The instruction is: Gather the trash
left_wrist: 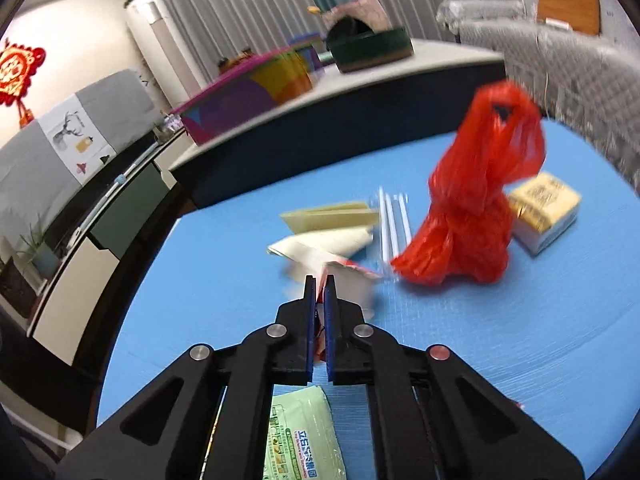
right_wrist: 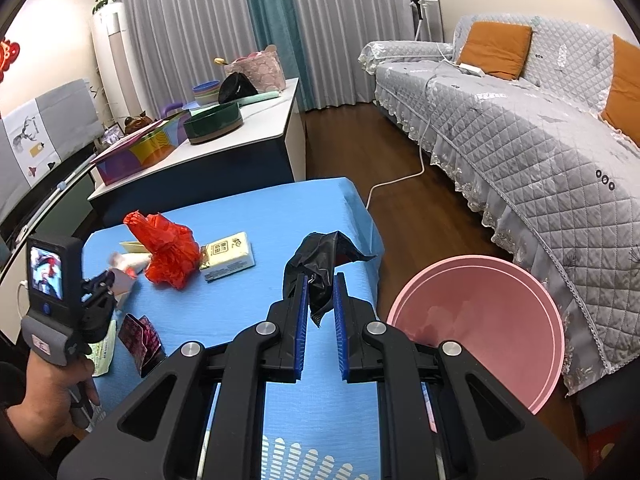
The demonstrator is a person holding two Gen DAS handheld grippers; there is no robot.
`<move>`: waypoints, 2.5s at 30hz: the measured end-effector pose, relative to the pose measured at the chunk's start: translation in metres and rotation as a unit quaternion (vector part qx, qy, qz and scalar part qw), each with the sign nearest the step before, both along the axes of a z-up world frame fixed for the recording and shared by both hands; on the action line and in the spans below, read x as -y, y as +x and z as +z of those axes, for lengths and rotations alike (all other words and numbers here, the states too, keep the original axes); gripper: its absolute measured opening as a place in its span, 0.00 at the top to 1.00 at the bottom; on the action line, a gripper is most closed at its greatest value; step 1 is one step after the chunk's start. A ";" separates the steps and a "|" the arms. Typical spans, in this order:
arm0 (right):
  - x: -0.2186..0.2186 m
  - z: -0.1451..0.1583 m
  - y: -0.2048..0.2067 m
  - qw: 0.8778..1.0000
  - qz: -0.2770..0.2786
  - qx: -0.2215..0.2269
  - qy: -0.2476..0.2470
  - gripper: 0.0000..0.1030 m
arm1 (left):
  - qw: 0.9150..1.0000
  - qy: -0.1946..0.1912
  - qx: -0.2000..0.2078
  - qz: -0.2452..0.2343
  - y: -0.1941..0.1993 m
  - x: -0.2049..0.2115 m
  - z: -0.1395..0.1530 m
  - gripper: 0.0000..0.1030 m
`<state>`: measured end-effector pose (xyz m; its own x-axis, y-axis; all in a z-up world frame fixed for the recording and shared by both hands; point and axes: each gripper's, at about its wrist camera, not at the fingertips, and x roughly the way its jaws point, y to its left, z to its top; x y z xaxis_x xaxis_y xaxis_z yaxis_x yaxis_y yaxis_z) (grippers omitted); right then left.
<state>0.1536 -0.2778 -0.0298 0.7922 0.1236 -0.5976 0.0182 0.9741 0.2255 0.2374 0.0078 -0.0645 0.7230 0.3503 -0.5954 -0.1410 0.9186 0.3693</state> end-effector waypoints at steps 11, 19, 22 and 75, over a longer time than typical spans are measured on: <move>-0.003 0.007 -0.004 1.000 0.003 0.009 0.000 0.87 | 0.993 -0.093 0.068 -0.024 -0.025 -0.010 0.039 0.97; 0.001 0.012 -0.013 1.000 -0.003 0.016 -0.006 0.87 | 0.984 -0.145 0.083 -0.056 -0.044 0.003 0.058 0.97; 0.007 0.012 -0.017 1.000 -0.009 0.017 -0.007 0.87 | 0.982 -0.157 0.083 -0.066 -0.050 0.011 0.059 0.97; 0.164 0.000 -0.028 0.987 -0.159 0.002 0.026 0.87 | 0.890 -0.208 -0.025 -0.405 -0.050 0.296 0.044 0.94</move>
